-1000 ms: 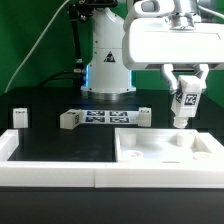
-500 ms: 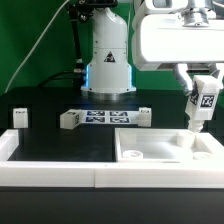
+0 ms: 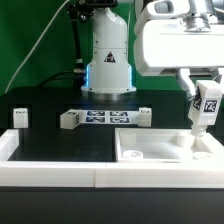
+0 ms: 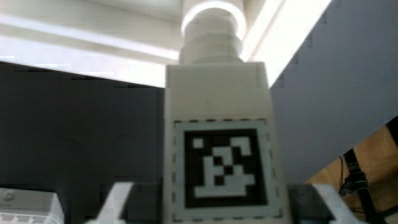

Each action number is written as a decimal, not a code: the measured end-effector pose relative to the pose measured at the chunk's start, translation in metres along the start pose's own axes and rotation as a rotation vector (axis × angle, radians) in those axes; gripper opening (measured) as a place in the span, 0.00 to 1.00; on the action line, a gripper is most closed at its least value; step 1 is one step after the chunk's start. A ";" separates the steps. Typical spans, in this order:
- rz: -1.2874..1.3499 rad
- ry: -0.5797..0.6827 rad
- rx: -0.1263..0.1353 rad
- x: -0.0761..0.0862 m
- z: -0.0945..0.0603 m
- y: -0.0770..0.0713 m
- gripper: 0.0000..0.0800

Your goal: Assemble one leg

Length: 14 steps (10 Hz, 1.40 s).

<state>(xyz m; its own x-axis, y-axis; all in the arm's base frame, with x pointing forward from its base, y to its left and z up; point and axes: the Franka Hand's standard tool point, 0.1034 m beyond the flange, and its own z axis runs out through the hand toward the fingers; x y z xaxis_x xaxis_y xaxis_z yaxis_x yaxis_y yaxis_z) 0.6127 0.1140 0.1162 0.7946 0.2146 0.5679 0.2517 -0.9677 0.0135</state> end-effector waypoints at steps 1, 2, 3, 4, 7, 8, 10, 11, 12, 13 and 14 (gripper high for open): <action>0.005 0.000 -0.002 0.001 0.007 0.004 0.37; 0.009 -0.002 -0.003 0.001 0.012 0.006 0.37; 0.010 -0.003 -0.003 -0.001 0.016 0.006 0.37; 0.011 -0.009 -0.002 -0.007 0.020 0.006 0.37; 0.005 0.000 0.004 -0.009 0.024 -0.001 0.37; 0.004 0.002 0.004 -0.009 0.024 -0.002 0.37; 0.004 0.013 0.003 -0.009 0.025 -0.002 0.37; 0.004 0.021 0.002 -0.010 0.026 -0.002 0.37; 0.005 0.010 0.005 -0.016 0.030 -0.003 0.37; 0.005 0.005 0.008 -0.020 0.033 -0.005 0.37; 0.006 0.012 0.009 -0.019 0.034 -0.008 0.37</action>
Offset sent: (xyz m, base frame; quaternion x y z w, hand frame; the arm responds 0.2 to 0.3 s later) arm 0.0064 -0.0017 -0.0159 0.0000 0.0202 0.0002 0.9998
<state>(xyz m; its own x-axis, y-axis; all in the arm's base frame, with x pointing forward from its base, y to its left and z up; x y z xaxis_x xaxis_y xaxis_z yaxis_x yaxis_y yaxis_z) 0.6142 0.1218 0.0773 0.7895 0.2073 0.5777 0.2518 -0.9678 0.0032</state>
